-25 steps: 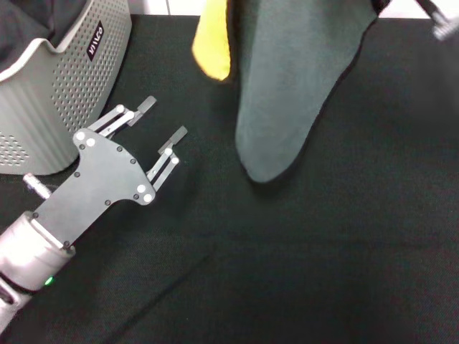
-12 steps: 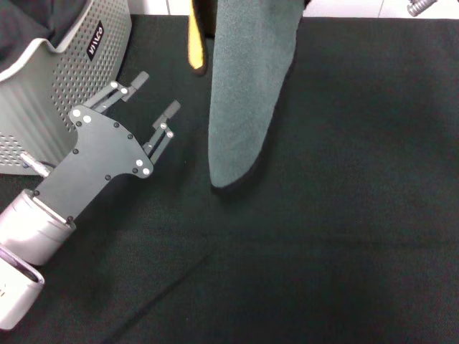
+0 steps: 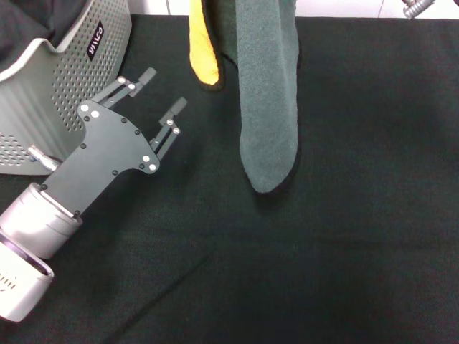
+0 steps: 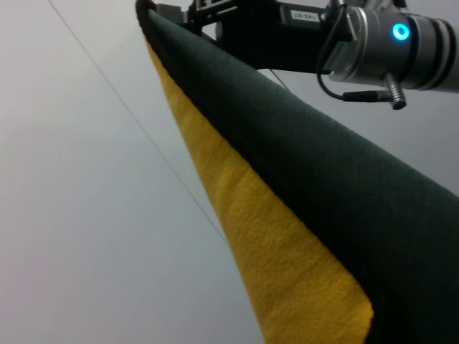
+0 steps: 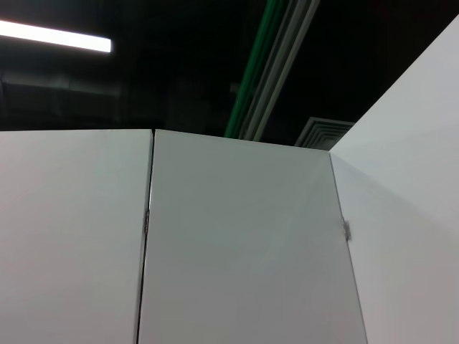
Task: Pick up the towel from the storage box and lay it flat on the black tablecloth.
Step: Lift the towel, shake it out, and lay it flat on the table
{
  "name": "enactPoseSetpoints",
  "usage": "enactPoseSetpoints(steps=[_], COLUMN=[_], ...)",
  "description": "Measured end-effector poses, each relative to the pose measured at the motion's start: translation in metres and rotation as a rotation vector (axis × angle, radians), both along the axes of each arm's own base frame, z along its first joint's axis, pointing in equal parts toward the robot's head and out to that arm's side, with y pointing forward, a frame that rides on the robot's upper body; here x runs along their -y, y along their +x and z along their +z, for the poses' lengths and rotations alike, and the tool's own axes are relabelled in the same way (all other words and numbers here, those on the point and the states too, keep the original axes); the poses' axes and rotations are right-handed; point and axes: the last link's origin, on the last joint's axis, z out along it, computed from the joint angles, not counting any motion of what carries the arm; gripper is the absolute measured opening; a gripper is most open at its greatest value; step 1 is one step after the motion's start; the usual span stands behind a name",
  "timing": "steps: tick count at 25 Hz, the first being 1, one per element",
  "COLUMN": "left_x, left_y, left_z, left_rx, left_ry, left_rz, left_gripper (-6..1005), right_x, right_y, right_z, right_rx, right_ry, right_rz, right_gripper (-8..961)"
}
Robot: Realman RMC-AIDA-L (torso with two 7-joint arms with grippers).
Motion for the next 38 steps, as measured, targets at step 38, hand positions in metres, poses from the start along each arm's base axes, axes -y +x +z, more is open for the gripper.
enactPoseSetpoints(steps=[38], left_x=[-0.021], left_y=[0.018], left_z=[0.009], left_rx=[0.248], left_ry=[-0.09], left_rz=[0.026], left_gripper=[495], right_x=[-0.002], right_y=[0.001], right_z=[-0.013], right_rx=[0.012], right_ry=[-0.049], right_rz=[-0.023], right_gripper=[3])
